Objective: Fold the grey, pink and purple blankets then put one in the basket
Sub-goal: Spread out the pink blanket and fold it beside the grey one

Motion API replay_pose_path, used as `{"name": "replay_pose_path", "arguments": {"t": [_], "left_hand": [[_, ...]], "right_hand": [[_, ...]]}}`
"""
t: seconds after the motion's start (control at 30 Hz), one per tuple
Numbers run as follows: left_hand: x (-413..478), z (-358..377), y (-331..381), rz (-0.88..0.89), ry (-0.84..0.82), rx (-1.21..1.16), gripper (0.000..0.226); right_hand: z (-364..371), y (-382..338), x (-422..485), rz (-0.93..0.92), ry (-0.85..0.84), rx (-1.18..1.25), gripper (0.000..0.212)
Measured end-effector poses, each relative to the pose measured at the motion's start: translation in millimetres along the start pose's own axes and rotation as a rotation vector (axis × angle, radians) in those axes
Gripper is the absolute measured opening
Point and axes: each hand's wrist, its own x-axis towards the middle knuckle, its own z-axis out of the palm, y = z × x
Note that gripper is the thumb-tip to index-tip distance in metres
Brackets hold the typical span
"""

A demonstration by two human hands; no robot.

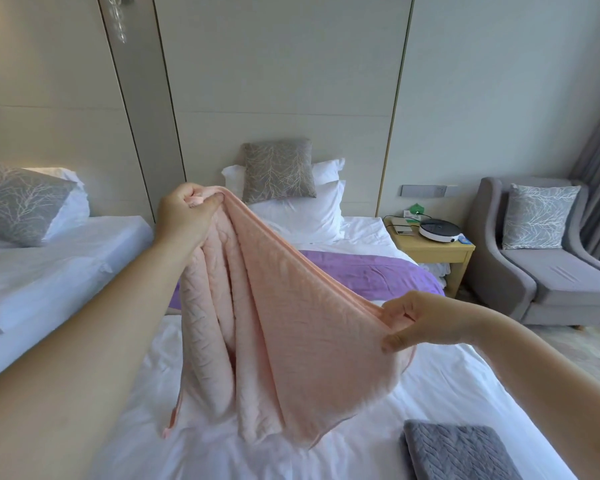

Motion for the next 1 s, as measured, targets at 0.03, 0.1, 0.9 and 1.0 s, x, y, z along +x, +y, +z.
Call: {"name": "replay_pose_path", "arguments": {"t": [0.03, 0.1, 0.9, 1.0], "left_hand": [[1.7, -2.3, -5.4, -0.015, 0.01, 0.01, 0.02], [3.6, -6.3, -16.0, -0.052, 0.047, 0.028, 0.024], [56.5, 73.9, -82.8, -0.136, -0.231, 0.199, 0.017], [94.1, 88.1, -92.1, -0.118, -0.16, 0.181, 0.016]], "right_hand": [[-1.6, 0.4, -0.1, 0.007, 0.002, 0.002, 0.024], [-3.5, 2.2, -1.3, 0.019, 0.009, 0.018, 0.032], [-43.9, 19.3, 161.0, 0.413, 0.626, -0.051, 0.018], [-59.6, 26.6, 193.3, 0.3, 0.763, 0.124, 0.018]]}}
